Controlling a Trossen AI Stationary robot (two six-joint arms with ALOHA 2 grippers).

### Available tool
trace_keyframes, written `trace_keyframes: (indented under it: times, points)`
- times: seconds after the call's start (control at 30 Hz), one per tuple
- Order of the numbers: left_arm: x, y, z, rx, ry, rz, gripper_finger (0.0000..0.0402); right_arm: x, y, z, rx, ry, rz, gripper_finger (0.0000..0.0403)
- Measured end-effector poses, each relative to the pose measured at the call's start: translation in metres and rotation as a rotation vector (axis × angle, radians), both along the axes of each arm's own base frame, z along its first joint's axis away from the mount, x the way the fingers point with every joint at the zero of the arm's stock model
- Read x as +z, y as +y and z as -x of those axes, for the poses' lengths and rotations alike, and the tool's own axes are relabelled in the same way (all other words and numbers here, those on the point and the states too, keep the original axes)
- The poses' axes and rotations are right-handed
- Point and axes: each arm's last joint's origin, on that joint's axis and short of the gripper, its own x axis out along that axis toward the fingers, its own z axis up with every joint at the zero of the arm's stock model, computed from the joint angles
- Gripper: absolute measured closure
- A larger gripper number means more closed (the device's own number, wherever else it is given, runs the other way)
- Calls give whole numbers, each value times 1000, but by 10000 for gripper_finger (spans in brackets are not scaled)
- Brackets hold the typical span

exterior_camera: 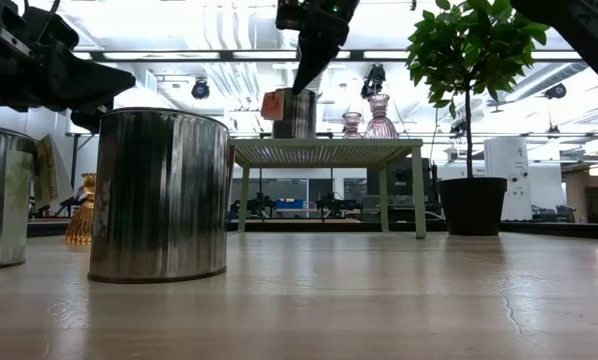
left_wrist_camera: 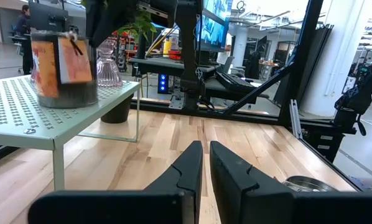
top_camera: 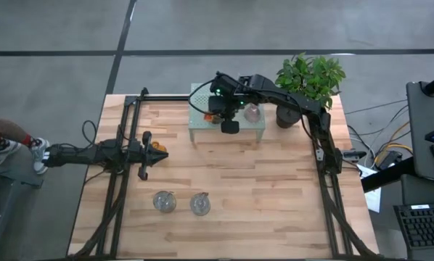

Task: Pick & Place candle stick holders
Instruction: Put the top scented candle can on the shelf

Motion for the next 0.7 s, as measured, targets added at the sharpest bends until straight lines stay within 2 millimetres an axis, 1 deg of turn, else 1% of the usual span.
trace_keyframes:
  times: [0.2, 0.37, 0.57, 0.7]
  points:
    - [0, 0, 0, 0, 0, 0, 367, 0, 0, 0, -3, -2, -1, 348]
    - [0, 0, 0, 0, 0, 0, 367, 0, 0, -1, -3, -5, 0, 330]
    - [0, 0, 0, 0, 0, 0, 367, 0, 0, -1, -3, -9, 1, 318]
    - [0, 0, 0, 0, 0, 0, 367, 0, 0, -1, -3, -8, 1, 317]
